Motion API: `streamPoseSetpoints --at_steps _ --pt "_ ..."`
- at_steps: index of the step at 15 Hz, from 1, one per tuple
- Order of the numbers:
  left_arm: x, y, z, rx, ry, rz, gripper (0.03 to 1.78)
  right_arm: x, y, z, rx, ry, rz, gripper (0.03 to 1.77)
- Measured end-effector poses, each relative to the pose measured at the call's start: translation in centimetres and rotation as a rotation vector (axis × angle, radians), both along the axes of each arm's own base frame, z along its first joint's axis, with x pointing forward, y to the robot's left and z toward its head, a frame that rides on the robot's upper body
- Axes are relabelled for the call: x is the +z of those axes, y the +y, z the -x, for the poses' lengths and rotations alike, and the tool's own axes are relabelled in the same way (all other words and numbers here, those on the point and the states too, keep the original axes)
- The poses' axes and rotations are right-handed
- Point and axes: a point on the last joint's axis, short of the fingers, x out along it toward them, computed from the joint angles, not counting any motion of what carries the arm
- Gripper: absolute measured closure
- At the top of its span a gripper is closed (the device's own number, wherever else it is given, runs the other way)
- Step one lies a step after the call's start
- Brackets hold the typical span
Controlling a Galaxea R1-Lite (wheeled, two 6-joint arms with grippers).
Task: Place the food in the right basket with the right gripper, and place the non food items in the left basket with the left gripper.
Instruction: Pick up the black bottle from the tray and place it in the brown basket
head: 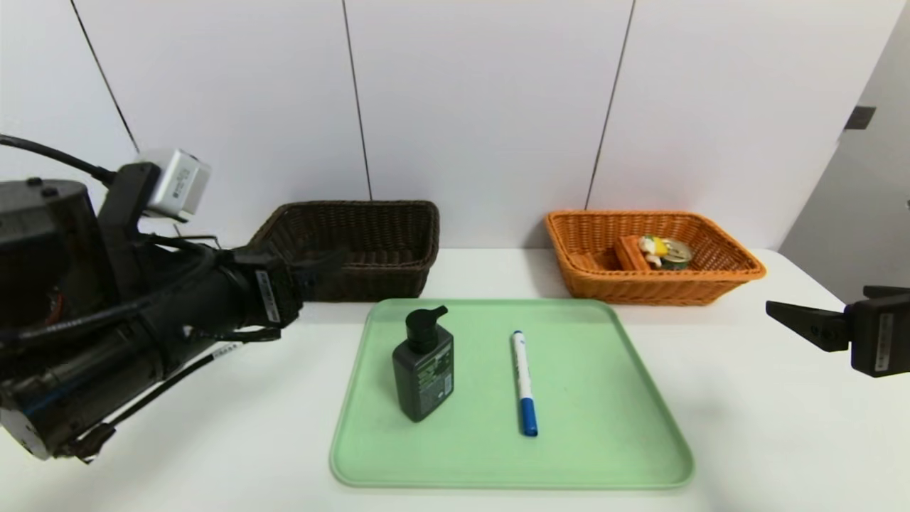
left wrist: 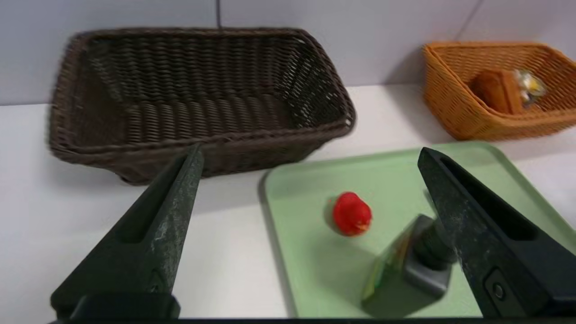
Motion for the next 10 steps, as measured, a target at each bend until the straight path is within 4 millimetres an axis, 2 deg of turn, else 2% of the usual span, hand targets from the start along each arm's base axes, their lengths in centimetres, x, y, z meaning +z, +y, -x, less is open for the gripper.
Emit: streamPoseSetpoints --at_steps 4,6,10 --pt "-2.9 -1.5 0.0 -0.049 -0.185 0.022 0.12 0.1 0.0 0.4 0.004 -0.009 0.006 0.1" --pt "-5.3 -1.6 0.4 -0.057 -0.242 0.011 0.12 0.0 0.0 0.5 0.005 -0.004 0.007 0.1" --pt "-7.3 -2.9 2.6 -0.167 -0.216 0.027 0.12 -0.2 0.0 0.5 0.002 0.005 0.008 0.1"
